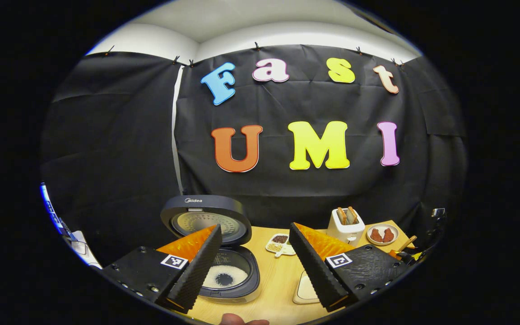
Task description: Close the left gripper, press the button to open the rice cooker; take a wooden spoon from the chopstick holder with the right hand, scoop a spoonful of rice and pour it into the rice cooker, then put the wooden spoon back into the chopstick holder.
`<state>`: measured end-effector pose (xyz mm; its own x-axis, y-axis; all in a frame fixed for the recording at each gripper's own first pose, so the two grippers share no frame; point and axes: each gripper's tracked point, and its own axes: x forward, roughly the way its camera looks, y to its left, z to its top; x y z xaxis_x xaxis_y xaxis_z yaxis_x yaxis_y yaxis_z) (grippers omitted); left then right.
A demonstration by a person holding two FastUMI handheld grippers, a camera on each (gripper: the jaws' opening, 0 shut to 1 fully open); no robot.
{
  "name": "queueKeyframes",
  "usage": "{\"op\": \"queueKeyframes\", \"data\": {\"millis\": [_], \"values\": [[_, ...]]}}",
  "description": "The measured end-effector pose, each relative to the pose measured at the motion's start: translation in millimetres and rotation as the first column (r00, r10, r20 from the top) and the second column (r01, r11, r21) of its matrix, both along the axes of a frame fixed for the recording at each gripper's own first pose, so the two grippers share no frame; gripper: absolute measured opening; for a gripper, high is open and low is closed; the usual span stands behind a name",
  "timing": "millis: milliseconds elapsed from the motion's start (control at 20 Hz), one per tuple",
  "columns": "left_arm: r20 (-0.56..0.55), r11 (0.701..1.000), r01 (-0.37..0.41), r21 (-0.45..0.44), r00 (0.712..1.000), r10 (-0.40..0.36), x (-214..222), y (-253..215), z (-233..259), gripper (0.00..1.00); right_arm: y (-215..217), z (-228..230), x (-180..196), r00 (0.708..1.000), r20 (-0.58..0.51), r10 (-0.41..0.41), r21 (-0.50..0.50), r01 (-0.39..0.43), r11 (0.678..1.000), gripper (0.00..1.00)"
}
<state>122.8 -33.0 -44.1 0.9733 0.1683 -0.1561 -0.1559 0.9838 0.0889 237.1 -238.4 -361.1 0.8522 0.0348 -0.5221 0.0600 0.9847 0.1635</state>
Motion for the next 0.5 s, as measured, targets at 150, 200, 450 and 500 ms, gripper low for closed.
{"op": "queueKeyframes", "data": {"millis": [150, 200, 450, 500], "values": [[-0.020, 1.000, -0.022, 0.003, 1.000, 0.022, -1.0, 5.4, -6.8, 0.95, 10.4, 2.2, -2.1, 0.999, -0.012, 0.031, 0.033, -0.031, 0.999, 0.75], [-0.019, 1.000, -0.030, 0.001, 0.999, 0.030, -1.7, 7.4, -6.9, 0.95, 12.0, 3.4, -3.0, 0.999, -0.010, 0.043, 0.034, -0.043, 0.999, 0.78], [-0.018, 0.998, -0.063, 0.002, 0.998, 0.063, -10.1, 23.9, -8.5, 0.95, 20.3, 16.0, -0.8, 0.997, -0.007, 0.078, 0.035, -0.078, 0.996, 0.42], [-0.018, 0.997, -0.072, -0.003, 0.997, 0.072, -12.8, 27.8, -8.6, 0.95, 21.3, 18.4, 2.1, 0.997, -0.007, 0.075, 0.034, -0.075, 0.997, 0.37]]}}
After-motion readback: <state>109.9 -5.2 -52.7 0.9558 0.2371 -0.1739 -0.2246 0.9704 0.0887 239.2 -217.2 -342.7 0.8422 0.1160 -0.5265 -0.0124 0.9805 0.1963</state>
